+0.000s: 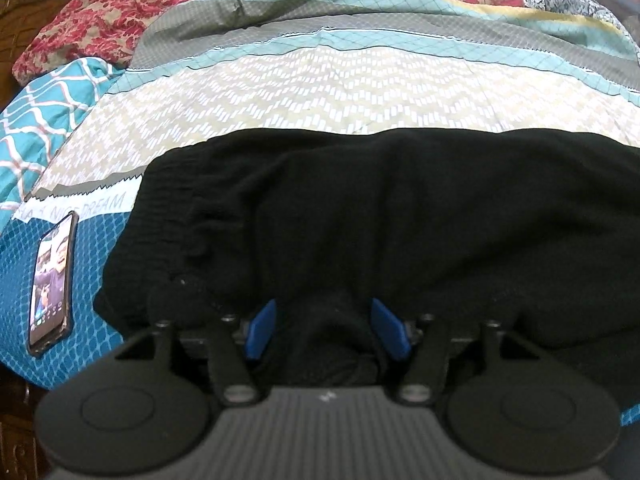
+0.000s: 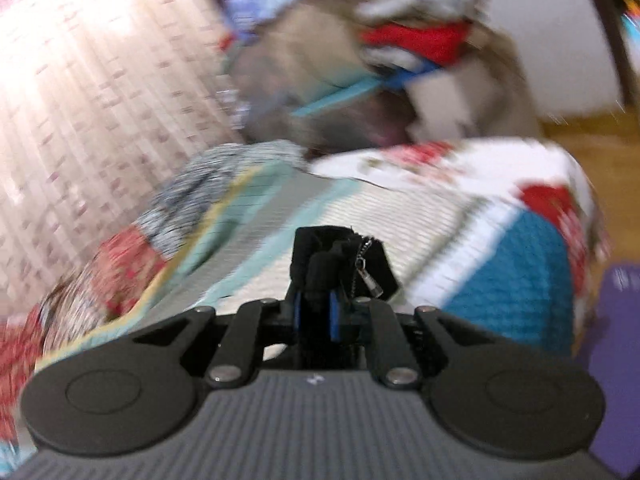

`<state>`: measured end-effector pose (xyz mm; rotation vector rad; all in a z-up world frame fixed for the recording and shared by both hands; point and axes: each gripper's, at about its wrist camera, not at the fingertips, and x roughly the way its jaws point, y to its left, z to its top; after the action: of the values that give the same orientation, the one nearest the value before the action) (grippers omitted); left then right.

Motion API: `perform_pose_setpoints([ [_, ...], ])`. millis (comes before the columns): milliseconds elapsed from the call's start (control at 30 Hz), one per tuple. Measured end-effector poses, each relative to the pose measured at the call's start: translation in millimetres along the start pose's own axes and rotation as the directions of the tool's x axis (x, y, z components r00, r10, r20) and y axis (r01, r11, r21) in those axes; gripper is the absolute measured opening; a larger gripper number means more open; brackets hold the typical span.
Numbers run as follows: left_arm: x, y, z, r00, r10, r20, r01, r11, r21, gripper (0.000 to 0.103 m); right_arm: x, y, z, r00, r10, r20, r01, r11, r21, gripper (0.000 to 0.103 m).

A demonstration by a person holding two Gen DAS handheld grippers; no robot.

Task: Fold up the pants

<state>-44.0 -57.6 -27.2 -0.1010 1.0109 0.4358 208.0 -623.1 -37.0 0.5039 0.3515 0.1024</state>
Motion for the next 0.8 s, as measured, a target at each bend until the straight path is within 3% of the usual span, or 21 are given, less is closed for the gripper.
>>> perform_pose_setpoints([
  [100, 0.0, 0.8, -1.1, 1.000, -0.006, 0.007, 0.006, 1.000, -0.004, 0.056, -2.6, 38.6, -6.3, 0.998, 0.061, -0.014, -0.063, 0.987, -0.146, 0.016],
  [167, 0.2, 2.2, -2.0, 1.000, -0.013, 0.011, 0.013, 1.000, -0.009, 0.057, -4.0, 67.1, -19.0, 0.994, 0.102, -0.046, -0.111, 0.955, -0.276, 0.016],
  [267, 0.3, 4.0, -2.8, 1.000, -0.023, 0.017, 0.023, 1.000, -0.013, 0.059, -5.9, 103.9, -47.3, 0.980, 0.159, -0.117, -0.194, 0.883, -0.428, 0.016],
  [400, -0.1, 4.6, -3.6, 0.999, -0.033, 0.023, 0.034, 0.999, -0.018, 0.061, -6.9, 148.9, -104.6, 0.934, 0.221, -0.280, -0.346, 0.748, -0.566, 0.016],
  [567, -0.8, 5.8, -4.3, 0.998, -0.049, 0.030, 0.050, 0.998, -0.026, 0.064, 4.3, 185.5, -184.9, 0.845, 0.162, -0.510, -0.493, 0.607, -0.624, 0.016],
  [600, -1.5, 7.0, -4.0, 0.998, -0.055, 0.030, 0.056, 0.998, -0.029, 0.064, 7.2, 188.6, -199.9, 0.839, 0.129, -0.528, -0.497, 0.574, -0.650, 0.017],
  [700, -9.0, 17.7, -3.3, 0.994, -0.103, 0.034, 0.105, 0.993, -0.060, 0.065, 1.5, 191.9, -217.9, 0.862, 0.106, -0.496, -0.481, 0.481, -0.733, 0.020],
  [767, -20.2, 29.9, -3.8, 0.987, -0.152, 0.059, 0.157, 0.983, -0.097, 0.066, 2.3, 192.3, -207.6, 0.847, 0.110, -0.521, -0.505, 0.475, -0.721, 0.033],
  [800, -28.3, 37.7, -4.8, 0.980, -0.180, 0.088, 0.189, 0.975, -0.114, 0.071, 2.0, 190.7, -198.0, 0.828, 0.123, -0.548, -0.530, 0.491, -0.691, 0.038],
])
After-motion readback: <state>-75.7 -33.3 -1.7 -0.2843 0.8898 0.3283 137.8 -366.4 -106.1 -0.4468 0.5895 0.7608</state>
